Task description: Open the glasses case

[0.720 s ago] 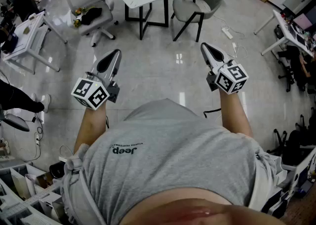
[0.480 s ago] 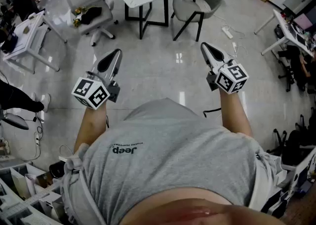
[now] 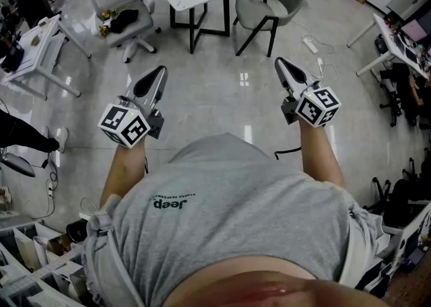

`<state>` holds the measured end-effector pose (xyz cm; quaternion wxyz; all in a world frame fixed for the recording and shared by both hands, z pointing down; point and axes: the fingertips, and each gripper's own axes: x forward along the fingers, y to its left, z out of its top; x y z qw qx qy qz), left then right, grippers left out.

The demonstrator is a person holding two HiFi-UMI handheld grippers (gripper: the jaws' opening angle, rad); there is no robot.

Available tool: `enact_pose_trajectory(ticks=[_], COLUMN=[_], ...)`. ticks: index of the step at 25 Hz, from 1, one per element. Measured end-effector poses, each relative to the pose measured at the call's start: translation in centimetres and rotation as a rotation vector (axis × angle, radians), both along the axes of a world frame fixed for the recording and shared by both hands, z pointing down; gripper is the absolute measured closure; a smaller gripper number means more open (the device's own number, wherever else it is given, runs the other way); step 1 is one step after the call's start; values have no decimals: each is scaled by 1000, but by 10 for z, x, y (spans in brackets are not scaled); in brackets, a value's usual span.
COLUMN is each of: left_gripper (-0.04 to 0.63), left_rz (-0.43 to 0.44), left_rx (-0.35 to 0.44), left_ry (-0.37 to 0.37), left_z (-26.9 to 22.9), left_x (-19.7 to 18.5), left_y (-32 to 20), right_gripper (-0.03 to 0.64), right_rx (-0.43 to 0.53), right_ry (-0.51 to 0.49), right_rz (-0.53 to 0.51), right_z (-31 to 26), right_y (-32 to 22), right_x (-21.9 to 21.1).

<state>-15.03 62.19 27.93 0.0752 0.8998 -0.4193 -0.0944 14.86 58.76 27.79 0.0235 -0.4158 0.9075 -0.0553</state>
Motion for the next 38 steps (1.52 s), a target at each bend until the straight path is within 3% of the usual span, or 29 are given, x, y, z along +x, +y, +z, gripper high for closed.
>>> enact_pose_trajectory(ticks=[9, 10, 12, 15, 27, 38], left_gripper=[541, 514, 274, 178, 153, 153], left_rz=[15, 30, 41, 9, -41, -9], left_rx=[2, 4, 1, 9, -15, -26], left_ry=[3, 1, -20, -51, -60, -63], left_z=[-3, -4, -3, -3, -2, 8], left_x=[26, 33, 47, 62, 121, 108], left_y=[-8, -8, -9, -9, -12, -83], right_gripper=[614, 614, 614, 614, 614, 614], right_rx=[9, 8, 7, 11, 20, -1], right_ry=[21, 22, 24, 25, 42, 53], right_rz=[-23, -28, -38, -51, -84, -55], right_z=[1, 2, 2, 2, 6, 20], right_y=[-7, -8, -8, -6, -15, -76], right_x=[16, 20, 29, 44, 105, 92])
